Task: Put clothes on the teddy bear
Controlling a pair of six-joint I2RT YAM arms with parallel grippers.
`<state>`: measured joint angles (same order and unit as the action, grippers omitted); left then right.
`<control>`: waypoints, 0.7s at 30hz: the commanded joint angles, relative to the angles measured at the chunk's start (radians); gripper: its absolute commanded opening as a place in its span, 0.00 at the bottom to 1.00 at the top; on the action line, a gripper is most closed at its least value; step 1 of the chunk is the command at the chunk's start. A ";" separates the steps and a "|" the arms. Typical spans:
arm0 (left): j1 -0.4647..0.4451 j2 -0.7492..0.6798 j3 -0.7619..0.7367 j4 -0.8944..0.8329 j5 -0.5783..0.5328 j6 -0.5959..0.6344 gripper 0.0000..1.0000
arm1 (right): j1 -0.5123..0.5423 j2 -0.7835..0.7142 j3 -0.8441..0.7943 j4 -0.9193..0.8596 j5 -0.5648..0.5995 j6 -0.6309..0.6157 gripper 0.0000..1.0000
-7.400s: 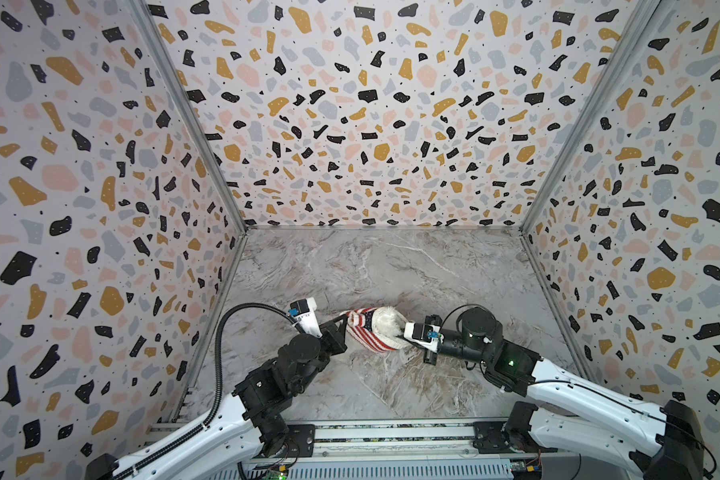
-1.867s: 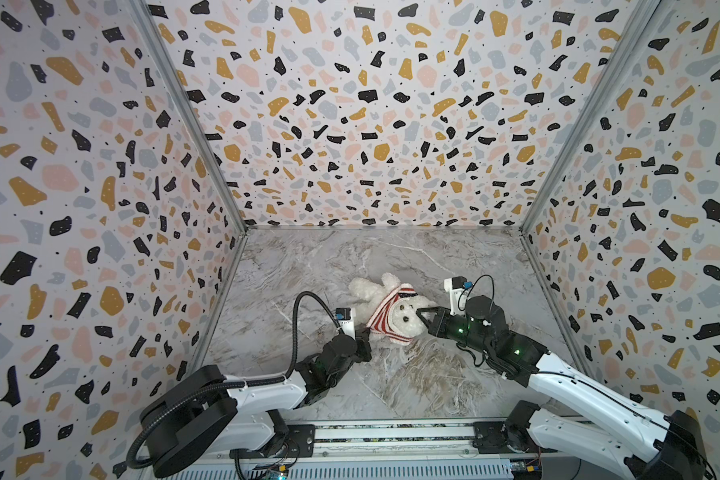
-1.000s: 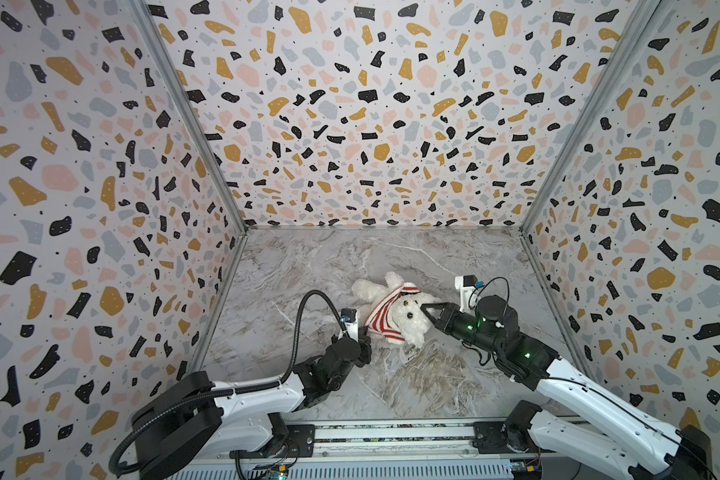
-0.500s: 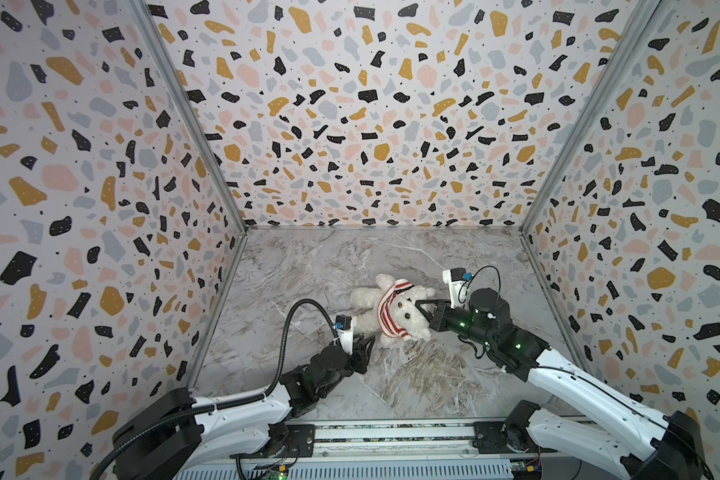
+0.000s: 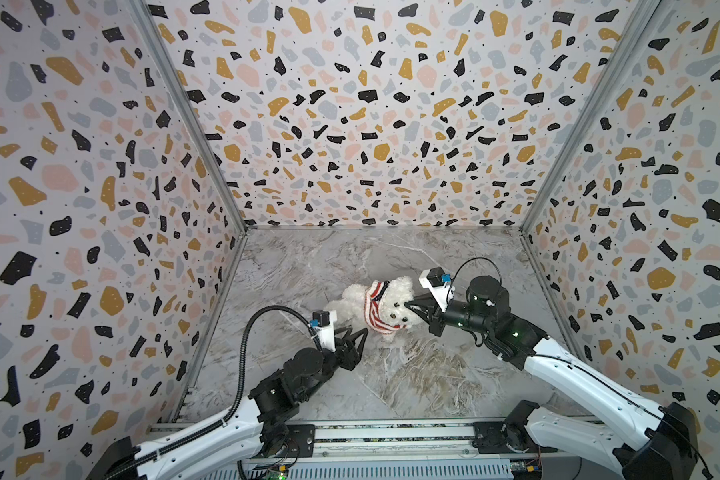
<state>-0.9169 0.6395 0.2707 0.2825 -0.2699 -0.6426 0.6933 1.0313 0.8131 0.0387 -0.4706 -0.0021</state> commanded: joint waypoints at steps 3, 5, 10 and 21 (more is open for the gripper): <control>0.059 -0.016 0.143 -0.183 0.026 -0.015 0.59 | 0.006 -0.039 0.016 0.040 -0.072 -0.248 0.00; 0.077 0.001 0.180 -0.204 0.062 -0.022 0.59 | 0.007 -0.061 -0.011 0.079 -0.037 -0.280 0.00; 0.084 0.081 0.270 -0.271 0.143 -0.076 0.50 | 0.007 -0.086 -0.055 0.154 0.008 -0.351 0.00; 0.084 0.170 0.304 -0.286 0.215 -0.191 0.64 | 0.006 -0.074 -0.077 0.229 0.076 -0.418 0.00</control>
<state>-0.8368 0.8116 0.5850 -0.0502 -0.0937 -0.8036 0.6960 0.9703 0.7357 0.1791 -0.4107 -0.3885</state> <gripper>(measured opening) 0.626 0.085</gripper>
